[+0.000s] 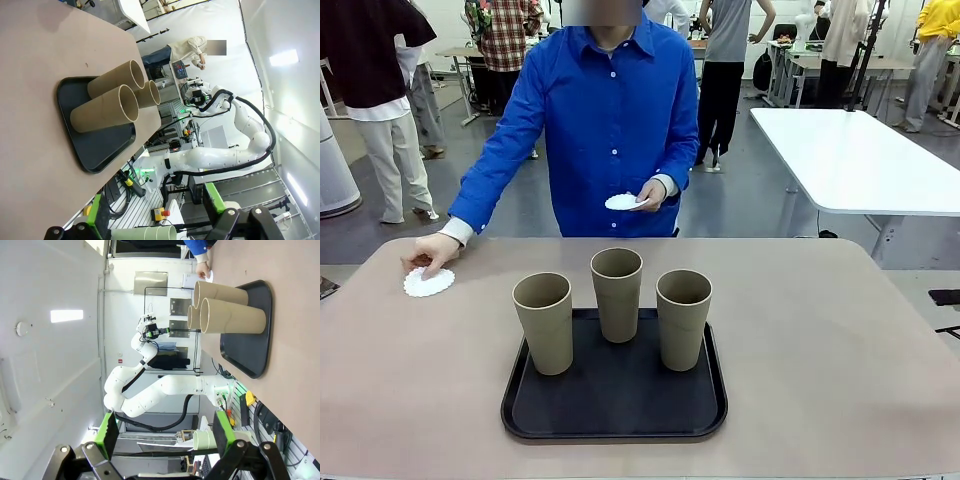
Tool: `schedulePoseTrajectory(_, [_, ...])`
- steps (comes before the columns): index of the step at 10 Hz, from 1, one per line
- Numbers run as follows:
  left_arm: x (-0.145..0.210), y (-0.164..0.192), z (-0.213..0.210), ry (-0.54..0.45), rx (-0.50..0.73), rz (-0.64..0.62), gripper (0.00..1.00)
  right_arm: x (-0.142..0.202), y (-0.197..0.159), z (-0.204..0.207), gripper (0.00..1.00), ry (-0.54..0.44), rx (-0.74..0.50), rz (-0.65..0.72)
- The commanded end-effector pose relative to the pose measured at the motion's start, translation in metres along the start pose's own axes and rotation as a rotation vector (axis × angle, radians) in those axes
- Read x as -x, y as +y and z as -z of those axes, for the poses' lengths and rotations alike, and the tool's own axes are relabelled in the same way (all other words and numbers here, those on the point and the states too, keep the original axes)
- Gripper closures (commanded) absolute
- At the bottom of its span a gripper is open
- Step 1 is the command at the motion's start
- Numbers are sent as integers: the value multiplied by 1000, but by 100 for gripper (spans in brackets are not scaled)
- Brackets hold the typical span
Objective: Place coasters on the table and set cups on them.
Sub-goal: Pick up one Reusable plastic cup and place it on a coaster set by the human.
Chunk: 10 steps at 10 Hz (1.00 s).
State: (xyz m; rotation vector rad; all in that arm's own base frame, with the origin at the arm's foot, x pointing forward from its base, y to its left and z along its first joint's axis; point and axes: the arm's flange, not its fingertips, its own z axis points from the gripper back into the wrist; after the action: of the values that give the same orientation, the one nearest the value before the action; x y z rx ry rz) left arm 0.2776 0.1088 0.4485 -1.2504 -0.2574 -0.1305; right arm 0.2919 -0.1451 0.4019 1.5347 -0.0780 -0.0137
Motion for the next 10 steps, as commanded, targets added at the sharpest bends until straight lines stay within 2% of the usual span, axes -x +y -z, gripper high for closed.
schedulePoseTrajectory(1, [1, -1, 0, 0, 7, 3, 0, -1, 1, 0, 0, -2, -10, -3])
schedulePoseTrajectory(10, [1, -1, 0, 0, 7, 3, 0, -1, 1, 0, 0, -2, -10, -3])
